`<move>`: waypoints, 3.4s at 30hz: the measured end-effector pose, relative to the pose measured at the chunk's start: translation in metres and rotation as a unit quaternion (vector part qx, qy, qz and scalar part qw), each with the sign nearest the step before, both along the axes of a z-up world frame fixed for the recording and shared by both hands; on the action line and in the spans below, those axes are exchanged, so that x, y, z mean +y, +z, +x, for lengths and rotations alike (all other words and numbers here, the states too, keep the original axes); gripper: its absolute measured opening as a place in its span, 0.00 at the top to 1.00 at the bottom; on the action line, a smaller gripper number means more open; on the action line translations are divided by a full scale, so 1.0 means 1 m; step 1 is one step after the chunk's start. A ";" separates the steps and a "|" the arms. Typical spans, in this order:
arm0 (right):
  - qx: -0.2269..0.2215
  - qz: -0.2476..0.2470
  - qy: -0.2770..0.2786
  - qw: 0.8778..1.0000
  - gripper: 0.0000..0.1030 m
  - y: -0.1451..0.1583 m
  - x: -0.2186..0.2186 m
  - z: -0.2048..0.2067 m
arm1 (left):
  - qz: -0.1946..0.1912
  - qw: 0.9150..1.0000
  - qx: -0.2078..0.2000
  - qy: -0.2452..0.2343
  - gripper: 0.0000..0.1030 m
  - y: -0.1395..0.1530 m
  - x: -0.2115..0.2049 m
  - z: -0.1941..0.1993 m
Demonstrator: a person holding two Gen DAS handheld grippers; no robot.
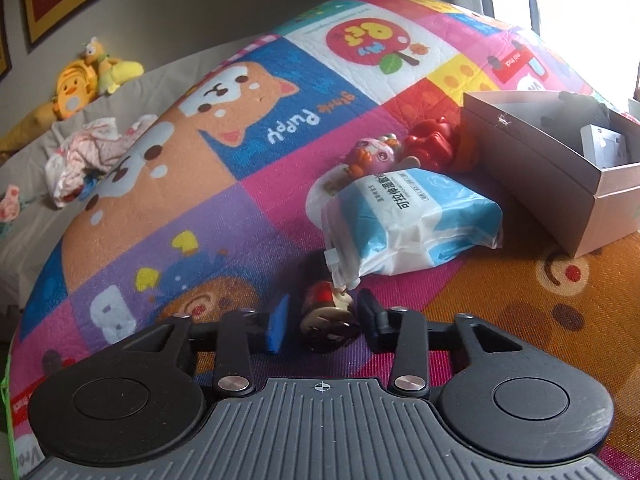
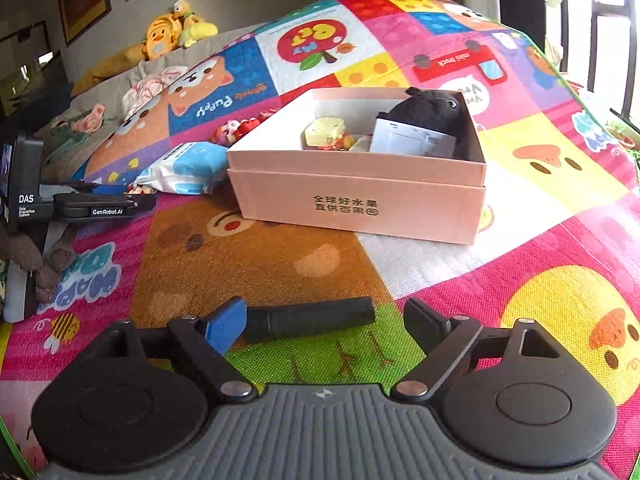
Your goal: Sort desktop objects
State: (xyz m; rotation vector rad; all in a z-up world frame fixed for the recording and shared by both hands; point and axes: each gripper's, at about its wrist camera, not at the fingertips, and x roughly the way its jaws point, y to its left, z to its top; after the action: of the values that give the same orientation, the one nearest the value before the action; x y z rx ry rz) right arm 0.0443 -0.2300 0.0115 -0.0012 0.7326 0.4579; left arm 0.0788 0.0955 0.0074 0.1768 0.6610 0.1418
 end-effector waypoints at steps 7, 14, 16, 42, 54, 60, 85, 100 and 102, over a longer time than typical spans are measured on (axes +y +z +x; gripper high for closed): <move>0.006 0.023 -0.021 0.999 0.09 -0.009 -0.004 0.002 | -0.029 0.998 0.004 -0.064 0.69 0.012 -0.031 -0.038; 0.002 0.029 -0.029 0.999 0.02 -0.008 -0.006 0.000 | -0.103 0.979 0.024 -0.174 0.50 0.016 -0.081 -0.069; 0.001 0.029 -0.032 0.999 0.02 -0.009 -0.006 0.000 | -0.124 0.970 0.033 -0.207 0.46 0.016 -0.090 -0.075; -0.004 -0.033 0.002 0.999 0.00 -0.011 0.029 0.006 | -0.112 0.973 0.022 -0.199 0.07 -0.005 -0.090 -0.067; -0.022 -0.060 -0.015 0.998 0.27 -0.005 0.043 0.019 | -0.115 0.979 0.021 -0.169 0.07 -0.002 -0.092 -0.057; -0.011 -0.049 -0.025 0.998 0.27 0.003 0.019 0.006 | -0.080 0.987 0.024 -0.138 0.19 -0.005 -0.110 -0.034; -0.231 -0.039 -0.057 0.970 0.27 0.121 -0.032 -0.051 | -0.027 0.959 -0.194 -0.204 0.24 0.162 -0.163 -0.008; -0.137 -0.022 -0.051 0.989 0.27 0.097 -0.016 0.015 | -0.088 0.989 -0.039 -0.117 0.05 0.047 -0.086 -0.041; -0.113 -0.019 -0.054 0.992 0.27 0.092 -0.005 0.037 | -0.103 0.989 -0.021 -0.107 0.05 0.033 -0.077 -0.049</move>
State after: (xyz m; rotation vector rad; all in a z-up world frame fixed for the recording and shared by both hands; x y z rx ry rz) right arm 0.0810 -0.2350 0.1031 -0.0489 0.5168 0.3337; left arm 0.0303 0.0187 0.0404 0.0452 0.6073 -0.1292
